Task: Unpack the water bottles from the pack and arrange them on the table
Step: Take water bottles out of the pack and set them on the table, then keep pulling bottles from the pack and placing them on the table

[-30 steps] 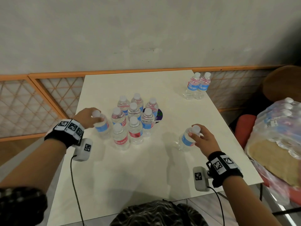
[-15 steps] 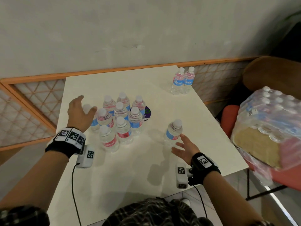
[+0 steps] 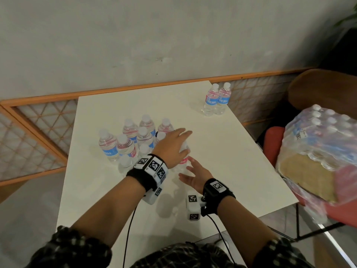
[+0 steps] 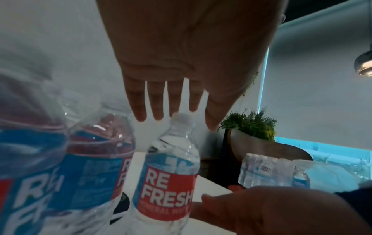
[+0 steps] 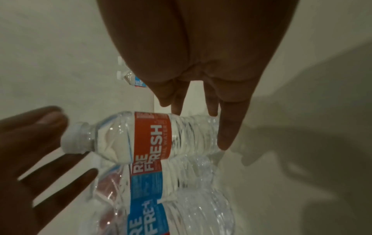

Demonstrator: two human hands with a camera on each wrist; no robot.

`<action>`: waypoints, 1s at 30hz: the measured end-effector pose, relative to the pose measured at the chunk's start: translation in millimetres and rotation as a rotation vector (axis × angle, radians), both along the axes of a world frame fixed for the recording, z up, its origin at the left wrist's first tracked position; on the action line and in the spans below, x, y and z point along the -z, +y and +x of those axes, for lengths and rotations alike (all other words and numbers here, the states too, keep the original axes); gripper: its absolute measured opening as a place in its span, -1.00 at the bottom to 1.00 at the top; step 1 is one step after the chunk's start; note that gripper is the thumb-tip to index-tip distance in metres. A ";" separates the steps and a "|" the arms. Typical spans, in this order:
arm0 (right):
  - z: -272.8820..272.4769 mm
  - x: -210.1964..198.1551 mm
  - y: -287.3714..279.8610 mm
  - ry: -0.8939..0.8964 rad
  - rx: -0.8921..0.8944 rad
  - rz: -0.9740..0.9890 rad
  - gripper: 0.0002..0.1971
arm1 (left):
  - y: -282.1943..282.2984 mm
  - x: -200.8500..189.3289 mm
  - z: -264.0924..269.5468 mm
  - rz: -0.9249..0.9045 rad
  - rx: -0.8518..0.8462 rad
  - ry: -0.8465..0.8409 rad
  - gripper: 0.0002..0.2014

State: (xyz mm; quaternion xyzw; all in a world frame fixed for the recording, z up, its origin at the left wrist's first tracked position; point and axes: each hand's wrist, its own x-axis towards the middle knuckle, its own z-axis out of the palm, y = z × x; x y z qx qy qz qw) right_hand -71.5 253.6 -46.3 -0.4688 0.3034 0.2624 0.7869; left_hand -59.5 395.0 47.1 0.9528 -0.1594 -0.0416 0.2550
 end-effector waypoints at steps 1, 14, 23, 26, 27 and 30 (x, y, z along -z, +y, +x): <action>-0.1 0.3 1.4 0.002 -0.023 0.011 -0.76 | -1.4 1.6 3.1 0.039 0.007 0.041 -0.51; -10.1 2.0 47.9 0.038 -0.281 0.052 -0.67 | 45.4 -10.6 -4.1 0.234 -0.054 0.170 -0.71; -5.2 -3.5 29.6 -0.079 -0.410 -0.096 -0.68 | 37.2 -16.7 -6.9 0.350 -0.065 0.132 -0.74; 3.8 -13.1 -12.9 -0.159 -0.426 -0.265 -0.74 | 14.2 -22.3 -5.5 0.368 -0.006 0.024 -0.72; 6.2 -16.4 -31.4 -0.175 -0.425 -0.327 -0.77 | 3.0 -23.0 -4.1 0.325 0.023 0.012 -0.72; 8.8 -22.4 -95.0 -0.190 -0.364 -0.478 -0.82 | -40.4 -16.2 4.8 0.223 0.153 0.074 -0.74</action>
